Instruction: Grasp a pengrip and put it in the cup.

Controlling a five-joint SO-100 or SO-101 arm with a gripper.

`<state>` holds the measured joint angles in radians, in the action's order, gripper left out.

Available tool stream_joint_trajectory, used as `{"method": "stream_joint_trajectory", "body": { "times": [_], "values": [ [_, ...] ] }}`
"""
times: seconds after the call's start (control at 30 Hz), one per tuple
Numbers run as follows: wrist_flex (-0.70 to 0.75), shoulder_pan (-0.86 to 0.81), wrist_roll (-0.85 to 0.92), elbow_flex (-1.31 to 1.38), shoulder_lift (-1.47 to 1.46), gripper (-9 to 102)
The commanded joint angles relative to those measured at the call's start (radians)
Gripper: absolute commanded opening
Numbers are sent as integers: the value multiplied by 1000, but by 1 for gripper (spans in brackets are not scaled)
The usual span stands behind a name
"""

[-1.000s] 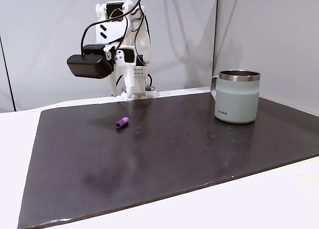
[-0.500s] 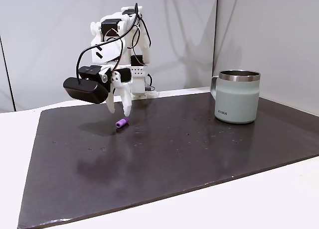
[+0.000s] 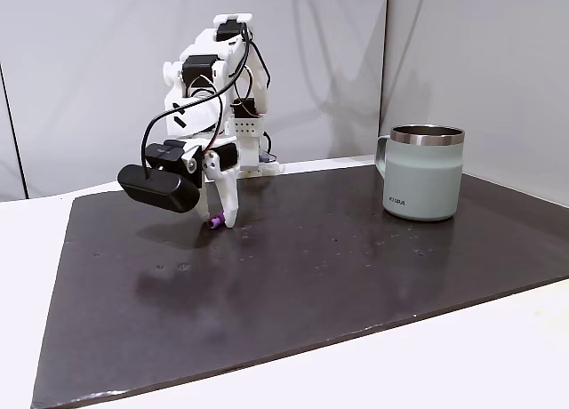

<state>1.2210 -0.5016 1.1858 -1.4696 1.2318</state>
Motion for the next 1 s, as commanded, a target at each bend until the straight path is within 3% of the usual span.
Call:
{"method": "stream_joint_trajectory", "body": {
  "times": [0.0, 0.1, 0.23, 0.5, 0.83, 0.97],
  "values": [
    [-23, 2, -15, 44, -8, 8],
    [-21, 2, -40, 51, -9, 1],
    [32, 0, -71, 107, -6, 0],
    [264, 43, -196, 420, 28, 0],
    [557, 224, -344, 822, 77, 0],
    [566, 342, -443, 822, 163, 0]
  ]
}}
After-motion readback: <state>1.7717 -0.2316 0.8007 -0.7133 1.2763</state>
